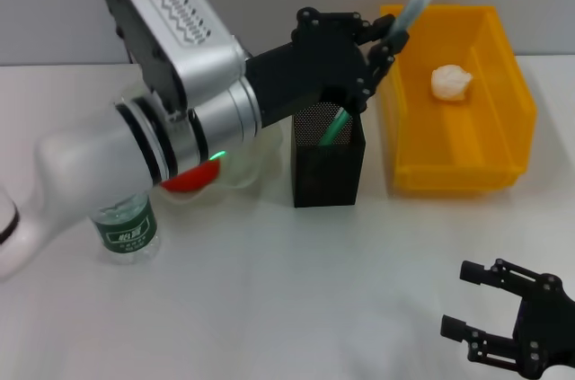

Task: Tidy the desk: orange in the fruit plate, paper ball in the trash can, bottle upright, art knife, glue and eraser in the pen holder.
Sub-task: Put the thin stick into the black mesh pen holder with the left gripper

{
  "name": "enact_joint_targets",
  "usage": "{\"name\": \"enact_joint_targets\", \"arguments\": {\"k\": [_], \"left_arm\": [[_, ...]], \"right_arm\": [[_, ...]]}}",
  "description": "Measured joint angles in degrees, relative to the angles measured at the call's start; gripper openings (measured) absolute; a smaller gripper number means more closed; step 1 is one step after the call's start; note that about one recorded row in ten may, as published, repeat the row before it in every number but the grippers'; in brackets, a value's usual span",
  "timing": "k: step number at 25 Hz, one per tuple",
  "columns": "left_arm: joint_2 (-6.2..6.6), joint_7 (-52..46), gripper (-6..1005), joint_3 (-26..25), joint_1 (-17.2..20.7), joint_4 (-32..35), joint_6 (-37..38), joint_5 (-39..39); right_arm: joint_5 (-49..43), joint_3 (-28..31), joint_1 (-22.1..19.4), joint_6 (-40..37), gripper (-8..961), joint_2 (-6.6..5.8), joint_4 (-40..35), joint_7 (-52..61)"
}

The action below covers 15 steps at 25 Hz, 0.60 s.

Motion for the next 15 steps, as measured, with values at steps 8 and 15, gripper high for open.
{"name": "enact_joint_targets", "arguments": {"k": [8,15], "left_arm": [[0.01,13.41,143,0.58,-4.63,-14.23,7.19,-15.57],[0.01,15.10,139,0.60,-7.15,-19.70,8.00,-17.68]], "right_arm": [[-0.05,0.00,0.04,0.00,783,0.00,-0.56,-0.18],[-0.07,-0.12,0.74,0.00,783,0.00,-0.90,-0.17]]}}
